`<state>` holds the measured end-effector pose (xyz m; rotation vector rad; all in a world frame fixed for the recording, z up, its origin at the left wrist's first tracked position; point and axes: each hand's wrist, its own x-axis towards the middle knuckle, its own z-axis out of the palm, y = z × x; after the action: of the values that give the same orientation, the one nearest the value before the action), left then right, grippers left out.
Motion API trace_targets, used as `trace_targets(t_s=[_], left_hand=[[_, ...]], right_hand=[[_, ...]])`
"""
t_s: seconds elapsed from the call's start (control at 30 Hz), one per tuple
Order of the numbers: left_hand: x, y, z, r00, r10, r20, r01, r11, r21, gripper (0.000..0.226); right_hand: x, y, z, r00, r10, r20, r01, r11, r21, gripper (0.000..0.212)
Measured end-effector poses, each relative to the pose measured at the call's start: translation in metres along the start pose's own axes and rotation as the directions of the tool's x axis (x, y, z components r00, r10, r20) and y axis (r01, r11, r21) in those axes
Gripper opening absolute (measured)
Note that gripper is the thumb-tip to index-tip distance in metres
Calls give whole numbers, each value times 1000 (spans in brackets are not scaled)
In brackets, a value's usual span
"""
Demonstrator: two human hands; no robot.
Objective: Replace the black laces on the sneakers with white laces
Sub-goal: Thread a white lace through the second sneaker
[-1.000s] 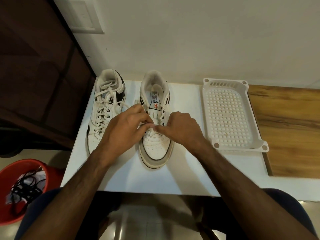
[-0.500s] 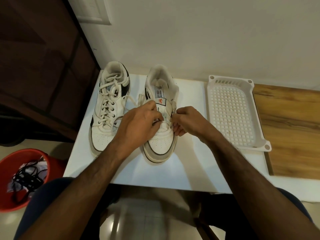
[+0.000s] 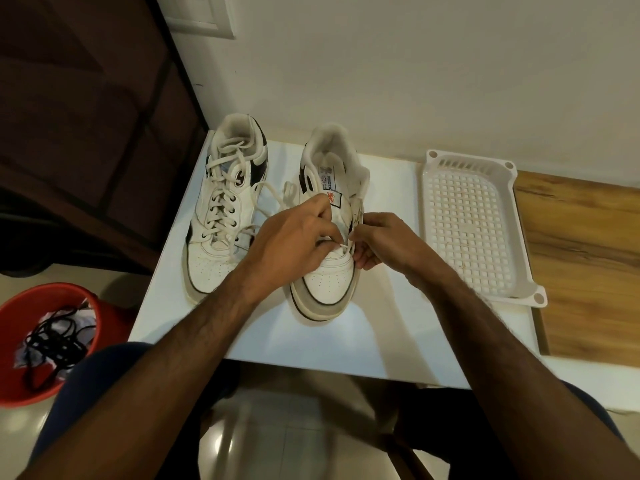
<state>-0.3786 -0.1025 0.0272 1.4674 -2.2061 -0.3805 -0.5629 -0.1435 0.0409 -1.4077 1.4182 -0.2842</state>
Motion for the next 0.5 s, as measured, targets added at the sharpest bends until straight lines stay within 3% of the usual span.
trace_targets(t_s=[0.13,0.33,0.43,0.5], left_hand=[[5,-2,0,998,60,25,-62,992,111,6],[3,-1,13,987,-163,-11,160,978,-134,6],[2,0,17,980,-200,-17,193,962,-193,9],[1,1,19,979,-201,-23,193,964,-182,8]], right_hand=[[-1,-1,3,1000,-21,-13,21,999,-39,18],[-7,2,-8,996,-48,79,54,996,-77,30],[-8,9,-20,982,-83,167,88,996,-20,13],[-9,12,-21,981,-127,144,134,990,-41,7]])
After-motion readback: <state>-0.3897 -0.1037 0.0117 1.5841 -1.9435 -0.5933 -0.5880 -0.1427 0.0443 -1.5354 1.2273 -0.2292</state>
